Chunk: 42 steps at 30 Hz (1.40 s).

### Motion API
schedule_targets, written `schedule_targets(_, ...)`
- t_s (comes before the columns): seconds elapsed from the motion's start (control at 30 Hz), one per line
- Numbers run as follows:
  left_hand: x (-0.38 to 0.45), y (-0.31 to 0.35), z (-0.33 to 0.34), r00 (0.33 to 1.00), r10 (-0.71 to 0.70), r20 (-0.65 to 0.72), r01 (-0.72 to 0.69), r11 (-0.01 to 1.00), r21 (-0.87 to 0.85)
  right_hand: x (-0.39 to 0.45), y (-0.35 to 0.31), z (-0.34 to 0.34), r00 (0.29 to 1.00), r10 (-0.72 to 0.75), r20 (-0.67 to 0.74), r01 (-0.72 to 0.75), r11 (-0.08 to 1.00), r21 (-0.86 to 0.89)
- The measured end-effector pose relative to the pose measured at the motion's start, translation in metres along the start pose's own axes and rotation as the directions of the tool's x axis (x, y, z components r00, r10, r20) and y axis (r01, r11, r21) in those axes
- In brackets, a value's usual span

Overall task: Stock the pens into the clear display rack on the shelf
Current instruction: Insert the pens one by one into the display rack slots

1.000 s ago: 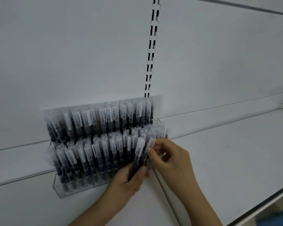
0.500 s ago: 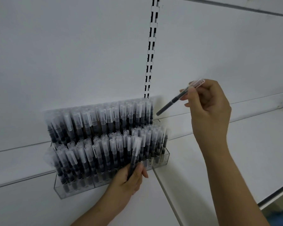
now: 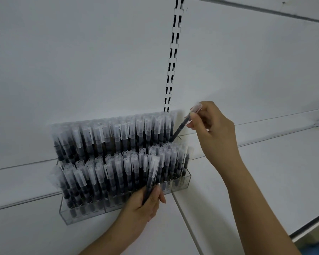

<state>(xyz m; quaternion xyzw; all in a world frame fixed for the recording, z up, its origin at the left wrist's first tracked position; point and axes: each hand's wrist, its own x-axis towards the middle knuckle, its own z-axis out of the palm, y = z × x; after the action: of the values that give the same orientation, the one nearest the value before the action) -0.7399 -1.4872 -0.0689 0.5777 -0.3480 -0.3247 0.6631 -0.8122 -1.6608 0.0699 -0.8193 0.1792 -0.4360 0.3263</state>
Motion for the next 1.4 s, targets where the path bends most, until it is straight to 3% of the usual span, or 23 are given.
schedule_targets(0.37, 0.0, -0.003, -0.002, 1.0, 0.001, 0.015, -0.002, 1.0, 0.012, 0.0, 0.013, 0.015, 0.956, 0.049, 0.291, 0.026, 0.968, -0.25)
schedule_targets(0.57, 0.0, 0.0, -0.001, 1.0, 0.002, 0.014, -0.002, 1.0, 0.015, -0.007, 0.012, 0.008, 0.977, 0.086, 0.196, -0.028, 0.959, -0.281)
schedule_targets(0.7, 0.0, -0.003, -0.002, 0.999, 0.006, 0.031, -0.007, 1.0, 0.026, -0.041, 0.003, 0.003, 0.998, 0.044, -0.039, -0.05, 0.981, -0.188)
schedule_targets(0.77, -0.001, -0.004, -0.003, 0.999, 0.005, 0.053, -0.006, 0.999, 0.031, -0.061, 0.0, 0.008, 0.998, 0.046, 0.035, -0.04, 0.987, -0.153)
schedule_targets(0.87, -0.001, -0.005, -0.004, 0.993, 0.009, 0.121, -0.016, 0.998, 0.058, -0.083, 0.003, 0.023, 0.957, 0.037, 0.287, -0.012, 0.996, -0.087)
schedule_targets(0.97, -0.001, -0.004, -0.003, 0.984, -0.001, 0.179, -0.016, 0.995, 0.096, -0.088, 0.006, 0.025, 0.932, 0.032, 0.36, -0.031, 0.999, -0.008)
schedule_targets(1.1, -0.003, -0.001, -0.002, 0.979, -0.001, 0.203, -0.016, 0.997, 0.081, -0.073, 0.003, 0.006, 0.97, 0.071, 0.231, -0.1, 0.988, 0.116)
schedule_targets(1.2, -0.002, 0.001, -0.004, 0.99, 0.002, 0.141, -0.014, 0.997, 0.078, -0.045, 0.0, -0.017, 0.997, 0.066, -0.045, -0.053, 0.971, 0.233)
schedule_targets(1.3, -0.002, 0.003, -0.004, 0.995, 0.005, 0.104, -0.014, 0.997, 0.079, -0.016, -0.009, -0.037, 0.967, -0.003, -0.253, 0.055, 0.979, 0.196)
schedule_targets(1.4, -0.003, 0.003, -0.002, 0.994, 0.008, 0.109, -0.018, 0.996, 0.091, 0.007, -0.012, -0.034, 0.969, -0.044, -0.244, 0.073, 0.991, 0.11)
